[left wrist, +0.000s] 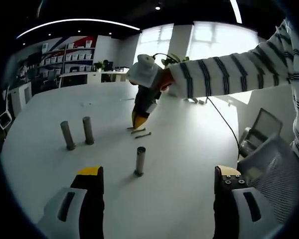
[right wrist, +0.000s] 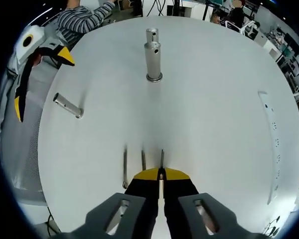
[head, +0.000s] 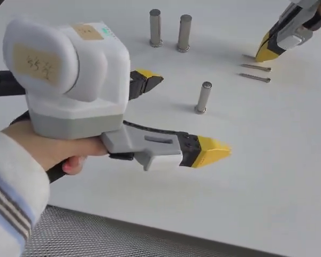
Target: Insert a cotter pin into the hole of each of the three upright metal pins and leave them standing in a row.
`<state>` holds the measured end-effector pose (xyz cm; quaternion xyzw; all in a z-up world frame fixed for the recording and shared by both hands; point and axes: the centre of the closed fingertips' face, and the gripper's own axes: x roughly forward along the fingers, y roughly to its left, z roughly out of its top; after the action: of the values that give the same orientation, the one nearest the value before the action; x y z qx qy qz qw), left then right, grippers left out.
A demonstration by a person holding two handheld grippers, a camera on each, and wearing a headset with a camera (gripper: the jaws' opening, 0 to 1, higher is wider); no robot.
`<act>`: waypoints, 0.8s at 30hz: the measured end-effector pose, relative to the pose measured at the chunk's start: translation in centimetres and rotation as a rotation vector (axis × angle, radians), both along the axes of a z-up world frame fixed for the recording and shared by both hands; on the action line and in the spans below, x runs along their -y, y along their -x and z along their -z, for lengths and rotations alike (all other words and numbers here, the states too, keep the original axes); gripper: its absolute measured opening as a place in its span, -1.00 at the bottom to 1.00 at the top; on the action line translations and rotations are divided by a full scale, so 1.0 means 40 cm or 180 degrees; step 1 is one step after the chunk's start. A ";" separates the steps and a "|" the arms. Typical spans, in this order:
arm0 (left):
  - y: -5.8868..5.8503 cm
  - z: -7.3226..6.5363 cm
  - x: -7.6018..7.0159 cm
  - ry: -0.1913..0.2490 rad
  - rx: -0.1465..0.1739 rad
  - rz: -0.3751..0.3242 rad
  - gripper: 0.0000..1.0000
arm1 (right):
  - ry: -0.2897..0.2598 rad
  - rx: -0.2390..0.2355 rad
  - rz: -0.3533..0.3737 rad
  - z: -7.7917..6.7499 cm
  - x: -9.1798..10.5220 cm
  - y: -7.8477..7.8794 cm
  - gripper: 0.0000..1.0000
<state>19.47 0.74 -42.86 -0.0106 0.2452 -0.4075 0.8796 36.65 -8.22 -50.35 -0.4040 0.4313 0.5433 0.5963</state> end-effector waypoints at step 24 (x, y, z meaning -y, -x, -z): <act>0.015 -0.002 0.030 0.0161 -0.0177 -0.0016 0.86 | -0.0753 0.0745 0.0028 -0.161 -0.051 0.011 -1.00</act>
<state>18.85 -0.48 -42.77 -0.0447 0.2591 -0.4109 0.8729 36.20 -6.20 -43.91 -0.3896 0.2937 0.5368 0.6883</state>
